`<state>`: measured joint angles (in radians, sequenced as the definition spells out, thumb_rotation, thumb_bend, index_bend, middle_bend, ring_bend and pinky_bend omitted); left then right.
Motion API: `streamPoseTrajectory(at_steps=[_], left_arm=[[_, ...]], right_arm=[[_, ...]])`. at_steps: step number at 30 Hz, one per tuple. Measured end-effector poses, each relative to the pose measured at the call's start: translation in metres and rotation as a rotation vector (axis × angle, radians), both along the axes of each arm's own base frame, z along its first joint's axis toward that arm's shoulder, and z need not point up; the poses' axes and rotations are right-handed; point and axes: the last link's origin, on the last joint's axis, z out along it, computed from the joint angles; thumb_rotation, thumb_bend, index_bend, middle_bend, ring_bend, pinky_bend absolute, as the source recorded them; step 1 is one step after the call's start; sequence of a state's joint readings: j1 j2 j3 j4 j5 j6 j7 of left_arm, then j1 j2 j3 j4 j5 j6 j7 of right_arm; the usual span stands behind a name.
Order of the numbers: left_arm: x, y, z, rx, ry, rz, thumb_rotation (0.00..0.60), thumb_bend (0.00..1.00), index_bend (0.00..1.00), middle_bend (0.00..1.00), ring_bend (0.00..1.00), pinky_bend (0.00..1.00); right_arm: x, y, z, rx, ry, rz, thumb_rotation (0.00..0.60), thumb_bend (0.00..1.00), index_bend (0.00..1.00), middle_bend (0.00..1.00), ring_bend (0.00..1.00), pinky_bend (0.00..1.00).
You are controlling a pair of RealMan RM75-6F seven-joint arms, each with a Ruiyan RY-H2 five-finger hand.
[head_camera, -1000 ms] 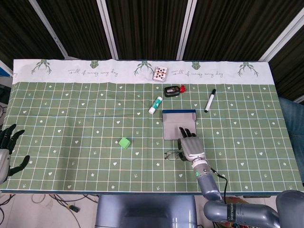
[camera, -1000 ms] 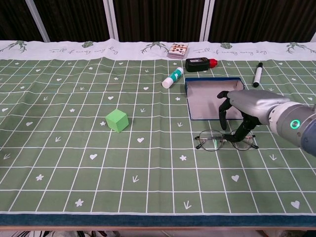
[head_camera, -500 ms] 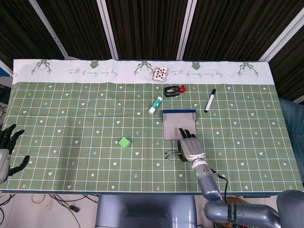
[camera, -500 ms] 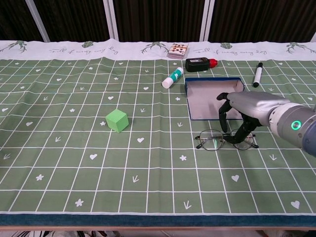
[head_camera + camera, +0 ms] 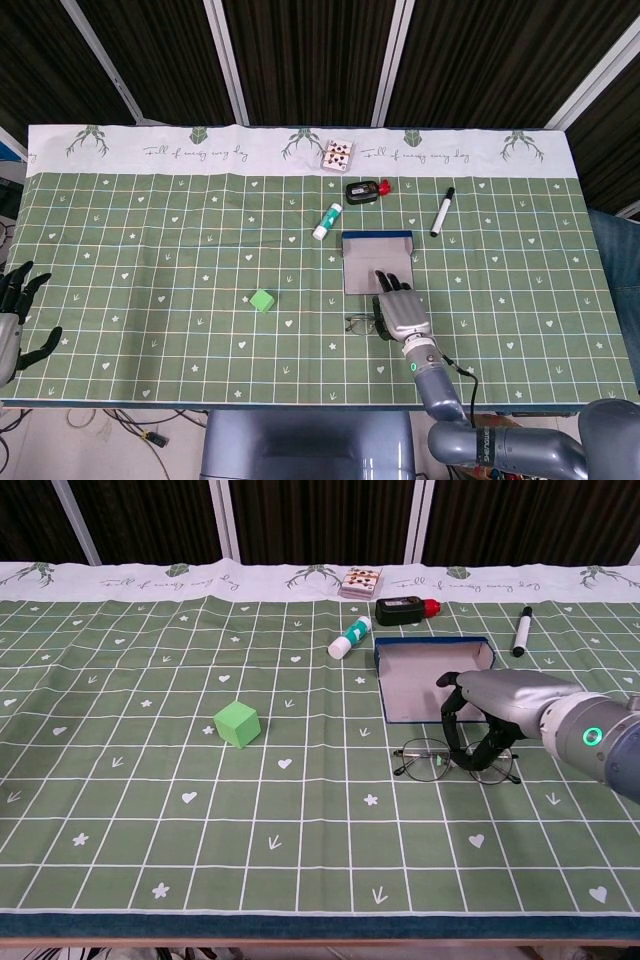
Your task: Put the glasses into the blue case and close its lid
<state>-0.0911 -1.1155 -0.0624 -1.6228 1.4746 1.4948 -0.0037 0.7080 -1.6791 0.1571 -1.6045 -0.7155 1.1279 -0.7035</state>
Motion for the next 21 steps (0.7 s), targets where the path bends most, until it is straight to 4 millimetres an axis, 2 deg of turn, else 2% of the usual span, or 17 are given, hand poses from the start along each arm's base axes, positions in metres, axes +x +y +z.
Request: streamPoseTrajectory(at_steps=[9, 21], left_arm=[[0.000, 0.000, 0.000, 0.002, -0.004, -0.001, 0.600, 0.31, 0.12, 0.00, 0.00, 0.00], [0.000, -0.001, 0.001, 0.006, -0.003, 0.001, 0.600, 0.31, 0.12, 0.00, 0.00, 0.00]], right_arm=[[0.007, -0.006, 0.008, 0.003, -0.029, 0.011, 0.600, 0.55, 0.66, 0.03, 0.08, 0.21], [0.031, -0.043, 0.038, -0.050, -0.016, 0.085, 0.600, 0.55, 0.68, 0.03, 0.07, 0.18]])
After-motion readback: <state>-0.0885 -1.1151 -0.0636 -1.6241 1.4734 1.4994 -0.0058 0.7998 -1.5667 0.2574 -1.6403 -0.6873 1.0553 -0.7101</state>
